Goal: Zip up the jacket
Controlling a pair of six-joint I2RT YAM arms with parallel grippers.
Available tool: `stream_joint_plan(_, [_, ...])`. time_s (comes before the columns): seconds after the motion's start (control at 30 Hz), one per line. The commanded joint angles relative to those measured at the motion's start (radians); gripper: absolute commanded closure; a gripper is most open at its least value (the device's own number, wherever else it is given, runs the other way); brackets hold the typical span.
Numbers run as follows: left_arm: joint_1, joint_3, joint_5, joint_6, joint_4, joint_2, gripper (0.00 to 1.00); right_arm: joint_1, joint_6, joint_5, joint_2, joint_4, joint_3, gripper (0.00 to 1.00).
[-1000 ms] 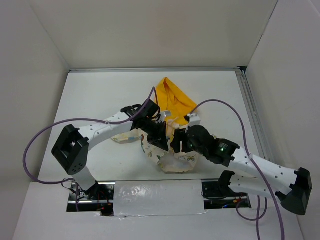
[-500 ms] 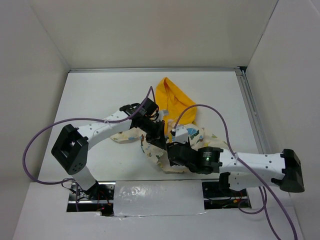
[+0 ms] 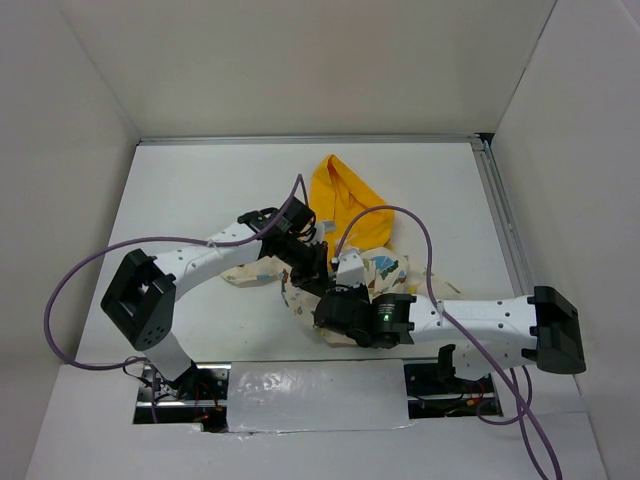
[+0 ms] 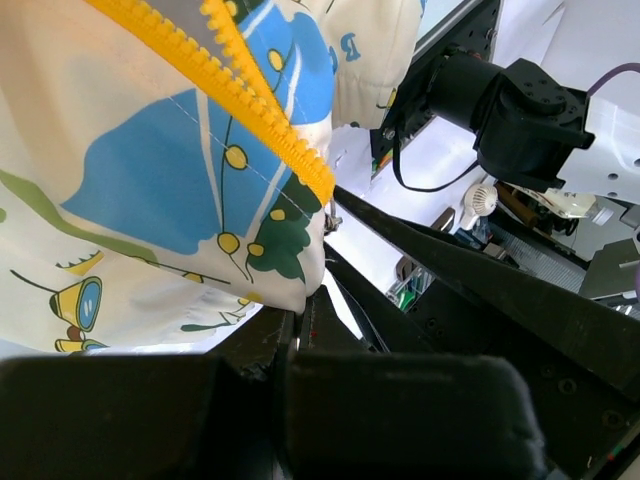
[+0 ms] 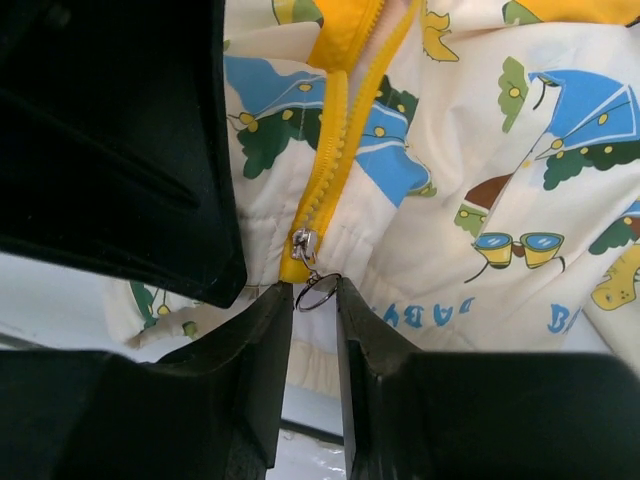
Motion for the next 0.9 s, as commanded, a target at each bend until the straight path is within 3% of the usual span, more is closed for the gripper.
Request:
stream_joint_plan(0.0, [-0.002, -0.004, 0.035, 0.0, 0.001, -0.052, 1.0, 0.006, 0.066, 0.098, 0.013, -0.045, 0.053, 0.7])
stream_joint_plan(0.17, [-0.002, -0.001, 0.033, 0.01, -0.005, -0.054, 1.0, 0.01, 0.057, 0.116, -0.002, -0.038, 0.053, 0.8])
stream_joint_plan(0.2, [-0.002, -0.001, 0.03, 0.011, -0.007, -0.054, 1.0, 0.012, 0.024, 0.109, -0.009, -0.025, 0.053, 0.9])
stream_joint_plan(0.3, [-0.002, -0.006, 0.021, 0.02, -0.013, -0.046, 1.0, 0.013, -0.051, 0.063, -0.033, 0.001, 0.05, 1.0])
stream_joint_plan(0.57, [-0.012, 0.002, -0.013, 0.046, -0.022, -0.039, 1.0, 0.0, -0.172, -0.049, -0.105, 0.02, 0.039, 1.0])
stream_joint_plan(0.77, [-0.031, 0.006, -0.074, 0.063, -0.065, -0.028, 1.0, -0.092, -0.283, -0.275, -0.173, 0.084, 0.01, 1.0])
stream_joint_plan(0.87, [-0.04, -0.003, -0.066, 0.072, -0.05, -0.045, 1.0, -0.121, -0.277, -0.258, -0.196, 0.092, -0.004, 1.0])
